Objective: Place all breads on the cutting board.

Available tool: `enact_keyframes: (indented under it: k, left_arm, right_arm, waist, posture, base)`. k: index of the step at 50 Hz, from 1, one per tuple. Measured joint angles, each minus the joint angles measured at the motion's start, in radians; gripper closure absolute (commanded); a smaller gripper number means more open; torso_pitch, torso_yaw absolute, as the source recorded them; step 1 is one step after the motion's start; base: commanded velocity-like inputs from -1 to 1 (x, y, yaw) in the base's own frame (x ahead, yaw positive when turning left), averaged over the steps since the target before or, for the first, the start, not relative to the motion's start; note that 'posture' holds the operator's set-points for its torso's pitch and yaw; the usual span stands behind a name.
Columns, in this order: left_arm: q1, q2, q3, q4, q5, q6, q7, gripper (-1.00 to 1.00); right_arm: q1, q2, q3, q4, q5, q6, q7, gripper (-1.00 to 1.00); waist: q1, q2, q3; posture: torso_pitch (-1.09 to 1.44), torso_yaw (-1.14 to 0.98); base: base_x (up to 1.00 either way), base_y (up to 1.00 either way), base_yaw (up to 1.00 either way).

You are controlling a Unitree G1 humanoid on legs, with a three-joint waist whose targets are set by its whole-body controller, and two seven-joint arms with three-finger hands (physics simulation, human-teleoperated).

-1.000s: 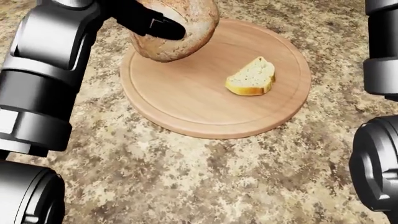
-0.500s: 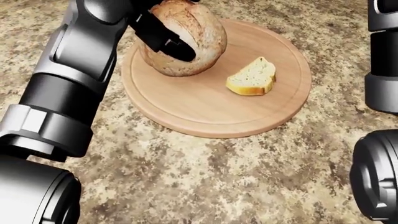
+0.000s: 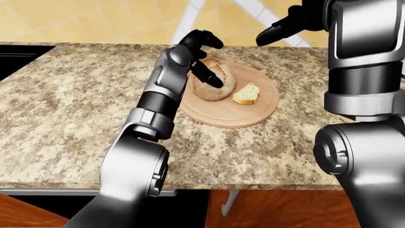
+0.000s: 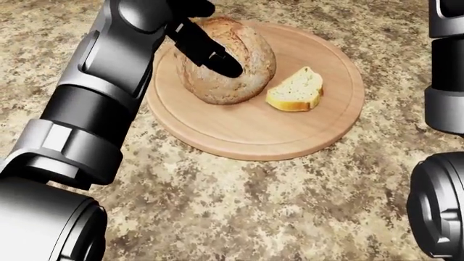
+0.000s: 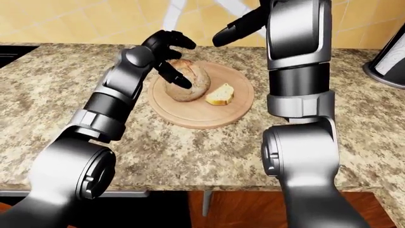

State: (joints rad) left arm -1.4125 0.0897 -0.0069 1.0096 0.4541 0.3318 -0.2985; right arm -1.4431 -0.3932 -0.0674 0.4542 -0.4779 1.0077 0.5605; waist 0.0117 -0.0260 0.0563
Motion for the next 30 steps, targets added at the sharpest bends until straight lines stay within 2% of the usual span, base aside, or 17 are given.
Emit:
enact_keyframes:
  k: [2,11,18,24,27,28,30]
  left_arm:
    - [-0.002,0.0,-0.001,-0.003,0.0,0.003,-0.007,-1.0]
    - [-0.004,0.006,0.009,-0.02,-0.005,0.015,-0.017,-1.0]
    - [-0.039,0.052,0.082,-0.043,-0.093,0.071,-0.001,-1.0]
    - [-0.021,0.091,0.157,-0.318,-0.255,0.26,0.036,-1.0]
    - [-0.035,0.136,0.174,-0.405,-0.343,0.335,0.089,-1.0]
    - [-0.028,0.151,0.176,-0.438,-0.367,0.343,0.11,-1.0]
    - [0.02,0.169,0.182,-0.552,-0.403,0.356,0.165,-1.0]
  right_arm:
    - [0.0,0.002,0.003,-0.007,-0.001,0.006,0.002,-1.0]
    - [-0.005,0.002,0.005,-0.032,-0.014,0.022,0.015,-1.0]
    - [0.014,0.016,0.004,-0.039,-0.011,0.032,0.011,-1.0]
    - [0.008,0.043,0.013,-0.087,-0.01,0.059,-0.003,-1.0]
    - [-0.008,0.041,0.033,-0.118,-0.016,0.07,-0.01,-1.0]
    - [-0.002,0.031,0.053,-0.141,-0.029,0.066,-0.008,-1.0]
    - [0.017,0.032,0.057,-0.211,-0.063,0.076,0.002,-1.0]
  waist:
    - [0.0,0.0,0.001]
    - [-0.001,0.0,0.0]
    - [-0.004,0.004,0.005]
    - [-0.008,0.015,0.01]
    - [-0.009,0.022,0.011]
    - [-0.009,0.024,0.009]
    - [-0.01,0.027,0.007]
  posture:
    - [0.0,0.0]
    - [0.0,0.0]
    - [0.0,0.0]
    - [0.0,0.0]
    - [0.0,0.0]
    - [0.0,0.0]
    - [0.0,0.0]
  base:
    - [0.0,0.0,0.0]
    - [0.0,0.0,0.0]
    - [0.0,0.0,0.0]
    - [0.0,0.0,0.0]
    - [0.0,0.0,0.0]
    - [0.0,0.0,0.0]
    - [0.0,0.0,0.0]
